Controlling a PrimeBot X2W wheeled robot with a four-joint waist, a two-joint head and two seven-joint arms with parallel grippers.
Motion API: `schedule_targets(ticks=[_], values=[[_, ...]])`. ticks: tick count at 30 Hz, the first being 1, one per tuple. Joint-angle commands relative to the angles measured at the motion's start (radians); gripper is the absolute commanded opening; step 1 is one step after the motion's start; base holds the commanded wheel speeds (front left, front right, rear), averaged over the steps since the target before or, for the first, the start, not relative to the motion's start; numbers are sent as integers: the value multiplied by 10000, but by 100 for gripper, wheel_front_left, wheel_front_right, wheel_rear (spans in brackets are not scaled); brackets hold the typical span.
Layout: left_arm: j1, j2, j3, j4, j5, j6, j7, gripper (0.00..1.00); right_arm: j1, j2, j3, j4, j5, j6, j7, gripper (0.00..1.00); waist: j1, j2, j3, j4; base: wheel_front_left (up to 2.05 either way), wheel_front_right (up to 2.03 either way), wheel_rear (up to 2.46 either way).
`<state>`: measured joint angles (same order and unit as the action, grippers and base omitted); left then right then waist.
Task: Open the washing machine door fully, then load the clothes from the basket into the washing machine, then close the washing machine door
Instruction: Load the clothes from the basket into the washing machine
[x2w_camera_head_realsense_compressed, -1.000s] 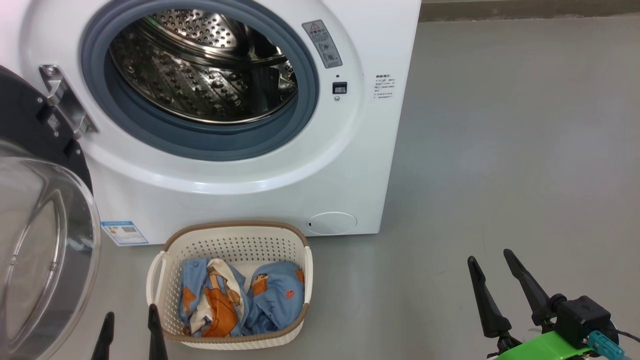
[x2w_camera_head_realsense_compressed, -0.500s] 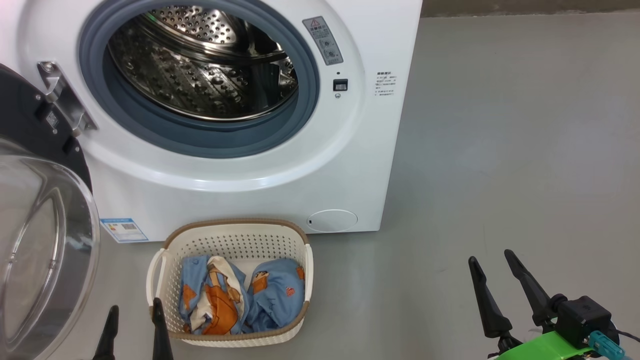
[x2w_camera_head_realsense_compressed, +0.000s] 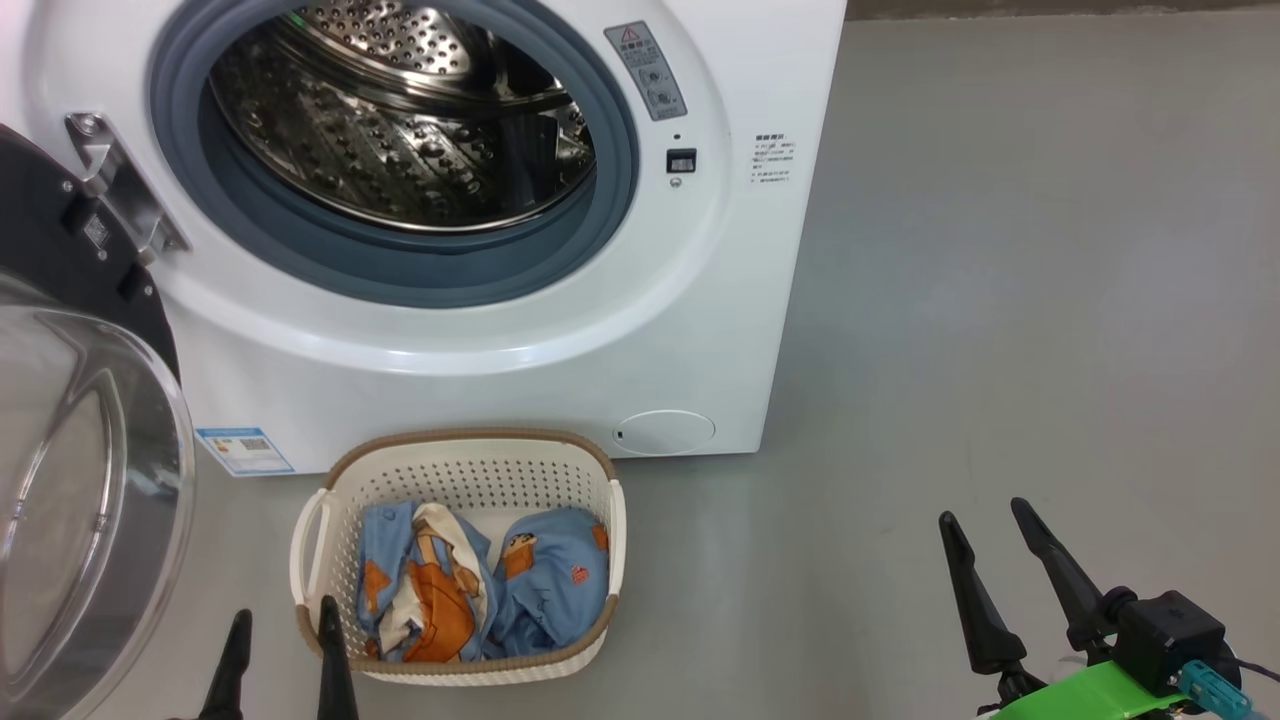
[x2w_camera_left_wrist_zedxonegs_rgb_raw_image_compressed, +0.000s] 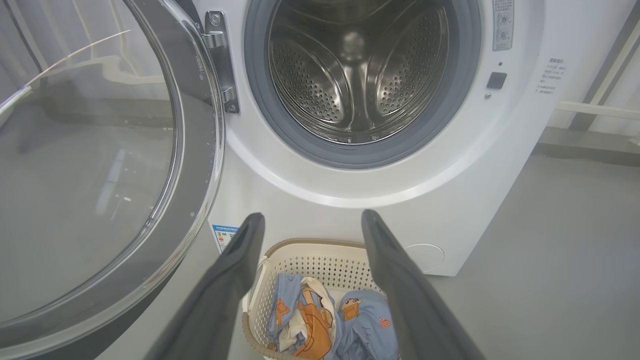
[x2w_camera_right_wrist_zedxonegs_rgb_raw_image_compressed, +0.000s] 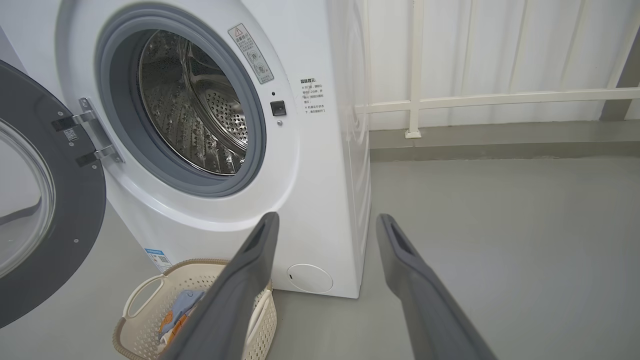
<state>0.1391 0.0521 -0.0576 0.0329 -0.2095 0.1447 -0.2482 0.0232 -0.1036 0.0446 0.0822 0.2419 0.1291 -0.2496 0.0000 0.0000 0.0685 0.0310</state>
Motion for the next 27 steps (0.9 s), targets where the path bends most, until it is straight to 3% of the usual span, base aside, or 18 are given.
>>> schedule_targets(ticks=[1,16,27], values=[[-388,40,270,-270,-46,12,-135,100,-287,-148,176,-236,29,16,-122,100,0,0,70,5,0,0,0],[-1851,9,-287,-100,76,-62,-135,100,-602,-360,145,-725,251,16,-122,100,0,0,1762,156,0,0,0],[-4646,70,-582,1532,41,-436,-106,100,-1213,-822,199,-1157,496,16,-122,100,0,0,4076,118,0,0,0]])
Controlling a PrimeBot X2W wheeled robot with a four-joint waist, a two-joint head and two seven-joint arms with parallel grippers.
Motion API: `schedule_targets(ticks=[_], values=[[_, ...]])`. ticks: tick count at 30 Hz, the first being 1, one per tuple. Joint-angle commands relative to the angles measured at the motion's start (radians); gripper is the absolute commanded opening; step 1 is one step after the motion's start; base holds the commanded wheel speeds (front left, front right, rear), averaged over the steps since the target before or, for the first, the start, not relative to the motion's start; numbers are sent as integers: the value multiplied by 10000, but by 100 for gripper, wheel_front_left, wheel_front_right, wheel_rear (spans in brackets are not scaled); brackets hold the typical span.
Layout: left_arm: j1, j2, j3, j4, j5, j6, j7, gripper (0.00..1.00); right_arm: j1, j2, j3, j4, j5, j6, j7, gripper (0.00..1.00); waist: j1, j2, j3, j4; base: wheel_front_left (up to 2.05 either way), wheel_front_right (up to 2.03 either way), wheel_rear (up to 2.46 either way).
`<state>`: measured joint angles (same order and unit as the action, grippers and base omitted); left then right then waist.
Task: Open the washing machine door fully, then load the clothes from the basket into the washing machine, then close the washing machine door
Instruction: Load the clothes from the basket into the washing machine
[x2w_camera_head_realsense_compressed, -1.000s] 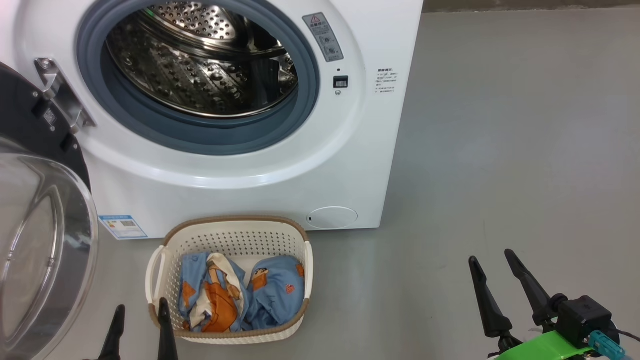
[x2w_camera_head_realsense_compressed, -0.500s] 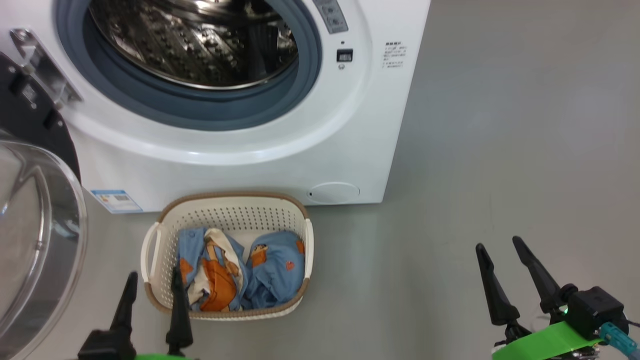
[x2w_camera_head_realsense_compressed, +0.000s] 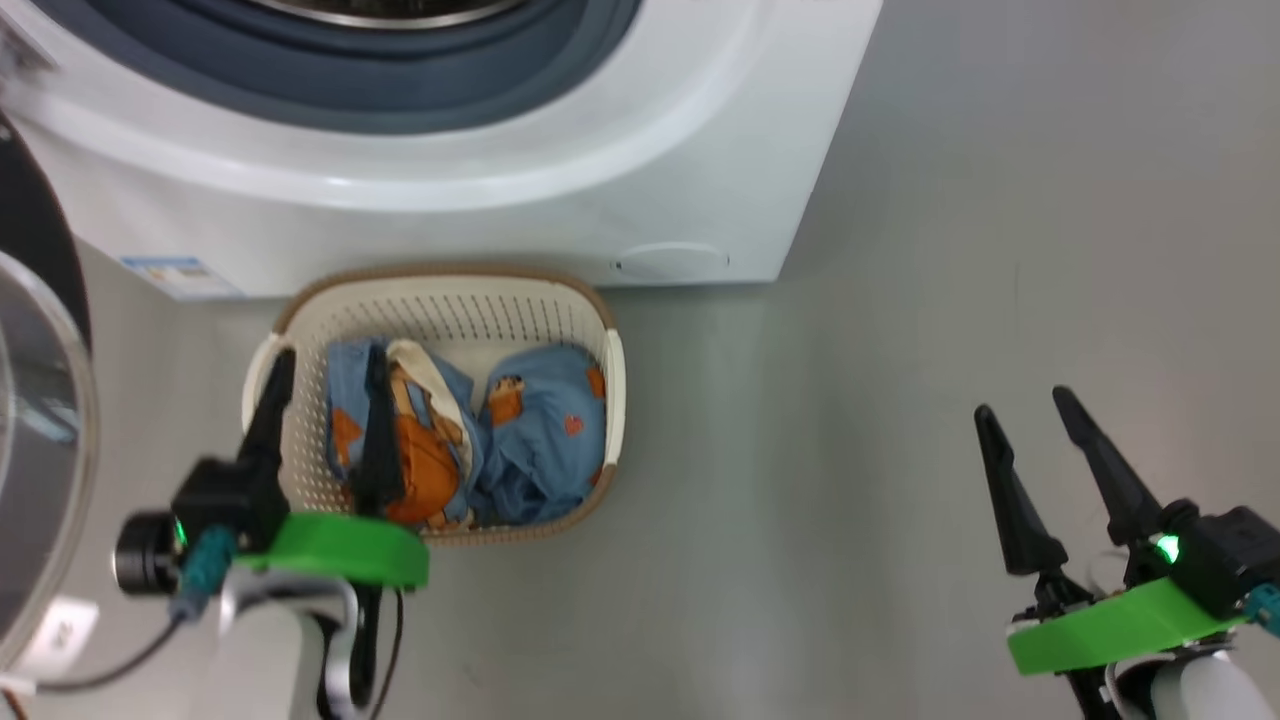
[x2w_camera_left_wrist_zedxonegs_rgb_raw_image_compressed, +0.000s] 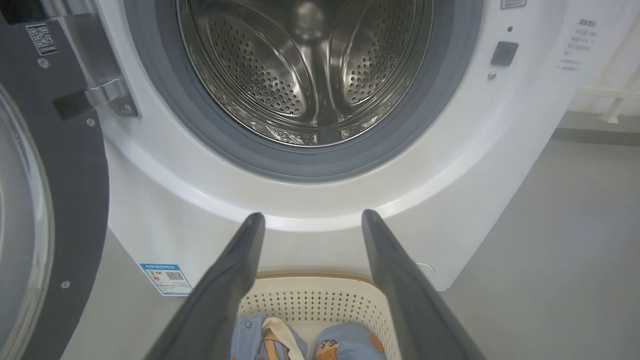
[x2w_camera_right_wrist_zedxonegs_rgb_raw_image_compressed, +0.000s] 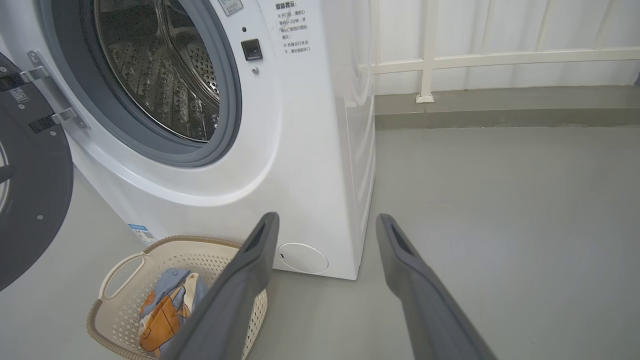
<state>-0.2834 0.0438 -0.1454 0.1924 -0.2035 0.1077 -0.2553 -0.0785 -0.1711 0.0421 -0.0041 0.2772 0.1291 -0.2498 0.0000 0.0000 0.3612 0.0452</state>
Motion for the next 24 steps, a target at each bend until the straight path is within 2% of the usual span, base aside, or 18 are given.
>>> schedule_targets(ticks=[1,14,24], values=[[-731,178,295,137,-28,-114,-35,100,-282,-180,220,-343,174,16,-120,100,0,0,1375,-38,0,0,0],[-3392,334,289,2153,20,-289,-55,100,-999,-361,154,-705,398,16,-120,100,0,0,3522,-257,0,0,0],[-5135,528,257,4622,2,-376,130,100,-1288,-416,73,-965,467,16,-120,100,0,0,4979,-356,0,0,0]])
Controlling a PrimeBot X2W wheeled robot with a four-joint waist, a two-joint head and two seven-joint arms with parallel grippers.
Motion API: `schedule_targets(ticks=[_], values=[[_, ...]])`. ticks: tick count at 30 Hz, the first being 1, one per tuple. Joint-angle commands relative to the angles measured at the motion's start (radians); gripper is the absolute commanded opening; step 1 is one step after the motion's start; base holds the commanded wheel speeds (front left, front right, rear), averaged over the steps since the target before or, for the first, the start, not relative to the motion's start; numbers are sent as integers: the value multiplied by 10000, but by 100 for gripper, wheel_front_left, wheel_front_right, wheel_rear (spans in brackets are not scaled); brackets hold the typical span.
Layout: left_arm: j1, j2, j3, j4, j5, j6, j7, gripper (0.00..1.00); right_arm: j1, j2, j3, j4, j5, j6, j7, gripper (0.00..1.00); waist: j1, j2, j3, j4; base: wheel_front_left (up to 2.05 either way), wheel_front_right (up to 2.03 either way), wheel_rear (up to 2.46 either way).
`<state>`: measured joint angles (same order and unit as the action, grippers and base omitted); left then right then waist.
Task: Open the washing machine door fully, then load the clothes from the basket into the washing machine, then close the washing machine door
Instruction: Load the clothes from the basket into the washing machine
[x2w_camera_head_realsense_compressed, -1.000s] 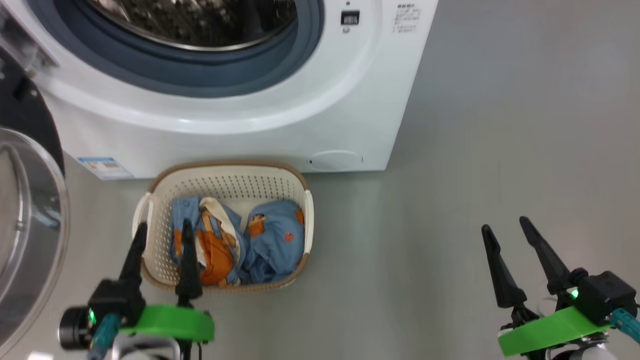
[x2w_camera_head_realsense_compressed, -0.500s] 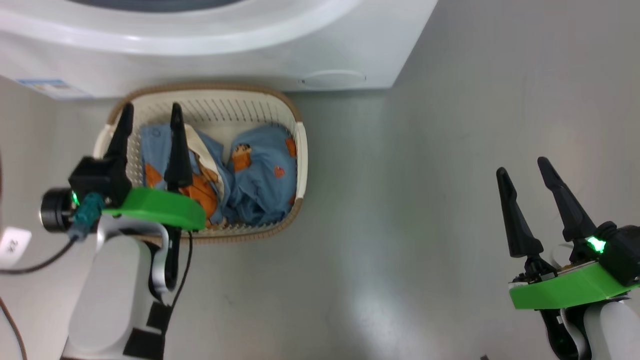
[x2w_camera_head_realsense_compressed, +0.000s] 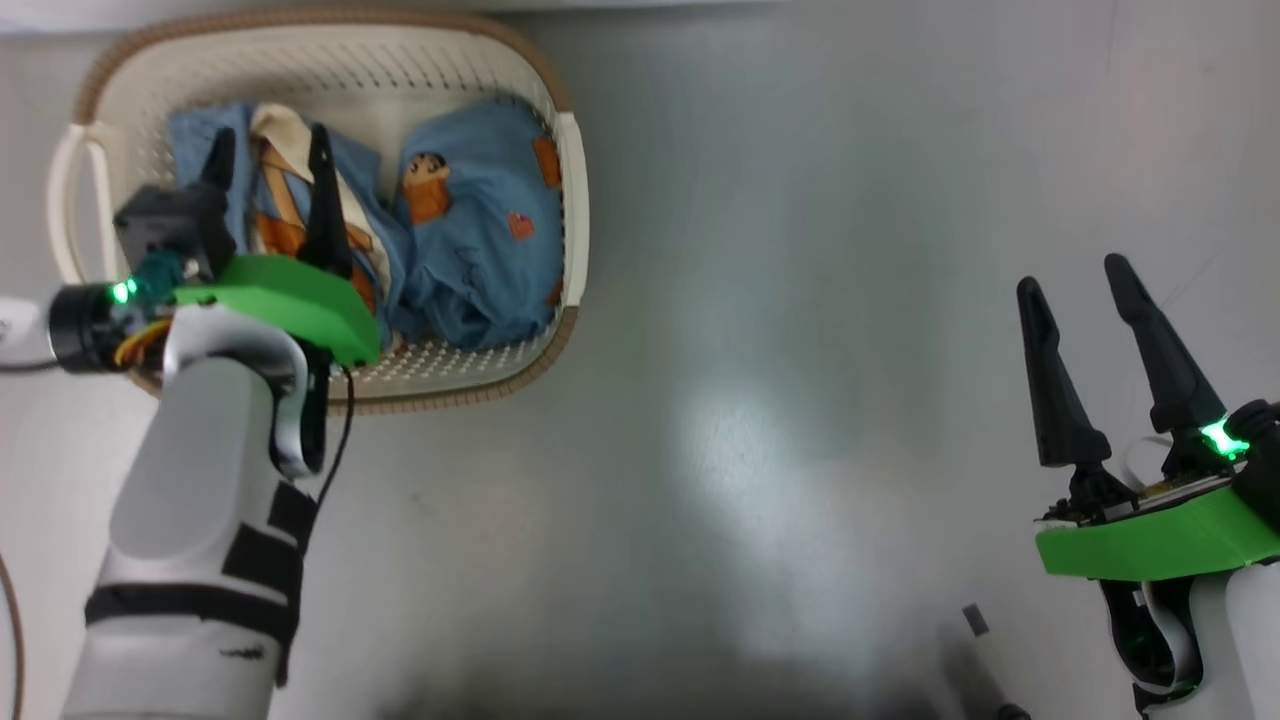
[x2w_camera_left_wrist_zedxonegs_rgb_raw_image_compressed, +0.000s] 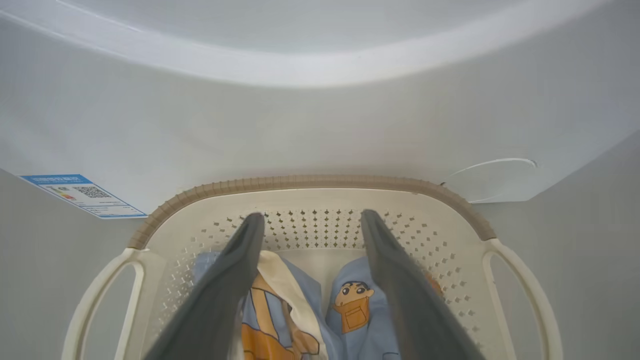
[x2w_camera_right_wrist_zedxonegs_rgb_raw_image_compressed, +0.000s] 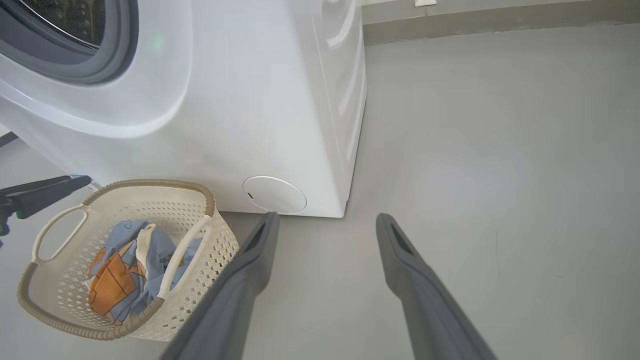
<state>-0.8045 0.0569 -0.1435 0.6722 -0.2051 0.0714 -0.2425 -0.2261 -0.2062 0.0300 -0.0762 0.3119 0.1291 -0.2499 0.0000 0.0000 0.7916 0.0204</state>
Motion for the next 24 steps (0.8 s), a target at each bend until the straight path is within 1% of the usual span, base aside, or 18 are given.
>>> schedule_targets(ticks=[1,4,8,13,16,19,24], values=[[-122,441,250,58,19,1,17,100,156,-64,188,-269,126,16,-118,100,0,0,808,-124,0,0,0],[-655,593,256,892,39,74,354,100,64,-53,194,-314,149,16,-118,100,0,0,1154,-185,0,0,0],[-1323,813,191,2076,117,202,1085,100,-48,3,223,-351,168,16,-118,100,0,0,1488,-280,0,0,0],[-1932,805,140,3182,94,407,1826,100,-147,40,253,-352,178,16,-118,100,0,0,1713,-357,0,0,0],[-2248,878,186,3824,33,595,2327,100,-227,53,277,-348,202,16,-118,100,0,0,1825,-415,0,0,0],[-2579,960,133,4251,101,870,2604,100,-292,70,292,-341,226,16,-118,100,0,0,1933,-465,0,0,0],[-3094,1023,-44,4843,247,1210,3115,100,-333,123,354,-316,246,16,-118,100,0,0,2079,-536,0,0,0]])
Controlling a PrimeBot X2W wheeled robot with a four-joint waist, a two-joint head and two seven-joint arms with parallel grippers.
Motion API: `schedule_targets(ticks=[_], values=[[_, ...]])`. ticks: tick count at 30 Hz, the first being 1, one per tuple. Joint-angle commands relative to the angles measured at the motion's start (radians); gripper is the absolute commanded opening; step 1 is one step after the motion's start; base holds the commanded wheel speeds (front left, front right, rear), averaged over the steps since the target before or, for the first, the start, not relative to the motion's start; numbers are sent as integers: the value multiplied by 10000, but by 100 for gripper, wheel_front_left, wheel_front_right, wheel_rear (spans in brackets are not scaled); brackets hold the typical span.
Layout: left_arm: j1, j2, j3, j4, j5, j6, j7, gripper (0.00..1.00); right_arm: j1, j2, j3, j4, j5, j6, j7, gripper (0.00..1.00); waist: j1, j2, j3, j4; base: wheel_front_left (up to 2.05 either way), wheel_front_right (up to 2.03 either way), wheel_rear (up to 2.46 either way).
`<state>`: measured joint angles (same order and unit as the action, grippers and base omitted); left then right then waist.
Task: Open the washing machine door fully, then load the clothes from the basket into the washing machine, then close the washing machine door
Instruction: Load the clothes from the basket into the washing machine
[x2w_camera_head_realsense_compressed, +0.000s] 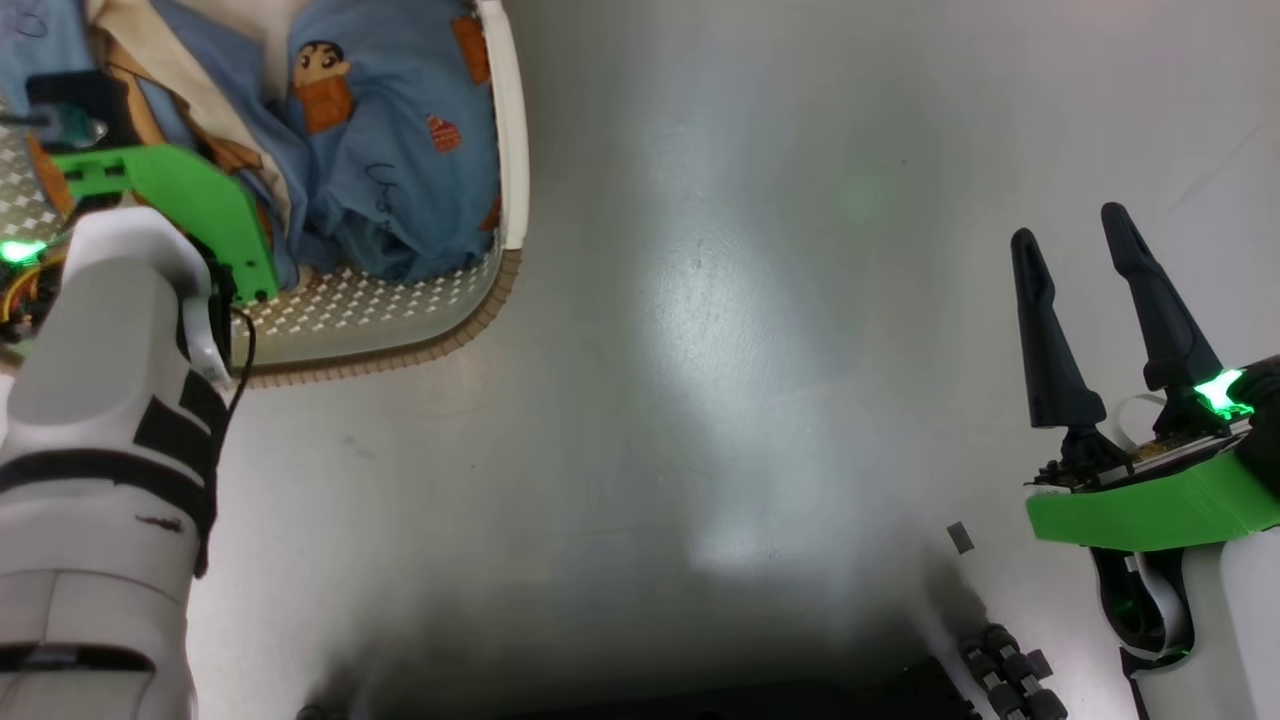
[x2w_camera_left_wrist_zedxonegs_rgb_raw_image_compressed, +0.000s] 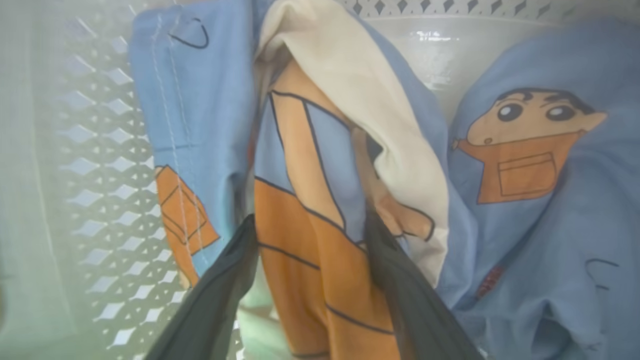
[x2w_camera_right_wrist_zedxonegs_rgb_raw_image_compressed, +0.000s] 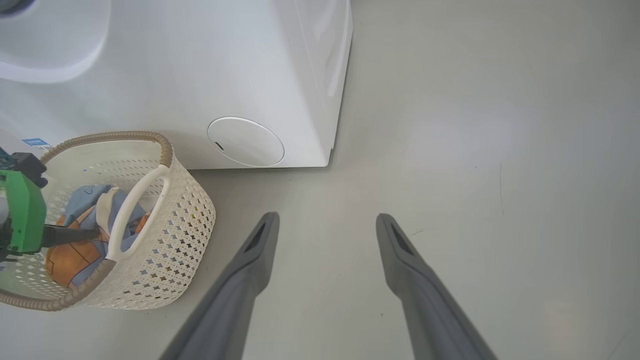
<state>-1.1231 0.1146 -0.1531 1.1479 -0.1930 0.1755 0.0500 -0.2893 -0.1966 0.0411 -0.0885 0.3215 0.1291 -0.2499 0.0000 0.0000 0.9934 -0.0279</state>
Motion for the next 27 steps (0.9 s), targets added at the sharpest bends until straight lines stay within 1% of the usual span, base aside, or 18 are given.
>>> schedule_targets(ticks=[1,3,6,7,8,9,10,15,20,27], values=[[92,446,52,85,126,169,191,100,299,27,243,-193,151,16,-118,100,0,0,61,-53,0,0,0],[-59,444,-52,313,181,203,520,100,294,47,277,-203,158,16,-118,100,0,0,91,-97,0,0,0],[-202,420,-119,667,115,-7,1160,100,276,33,315,-205,209,16,-118,100,0,0,113,-167,0,0,0],[-235,419,-117,735,73,-75,1308,87,271,28,321,-206,228,16,-118,100,0,0,106,-185,0,0,0],[-256,417,-127,810,13,-187,1433,42,263,22,317,-213,252,16,-118,100,0,0,87,-211,0,0,0],[-261,423,-146,805,7,-212,1368,31,263,20,311,-220,259,16,-118,100,0,0,70,-218,0,0,0],[-251,427,-150,789,-8,-211,1251,0,264,17,304,-225,265,16,-118,100,0,0,46,-217,0,0,0],[-53,323,-129,787,-180,-380,798,0,259,-14,293,-284,285,16,-118,100,0,0,-133,-146,0,0,0],[284,137,-178,593,-294,-632,-272,0,286,-57,219,-299,260,16,-118,100,0,0,-576,-6,0,0,0],[963,-41,-134,547,-564,-965,-1635,0,392,-144,137,-101,242,16,-118,100,0,0,-1587,151,0,0,0]])
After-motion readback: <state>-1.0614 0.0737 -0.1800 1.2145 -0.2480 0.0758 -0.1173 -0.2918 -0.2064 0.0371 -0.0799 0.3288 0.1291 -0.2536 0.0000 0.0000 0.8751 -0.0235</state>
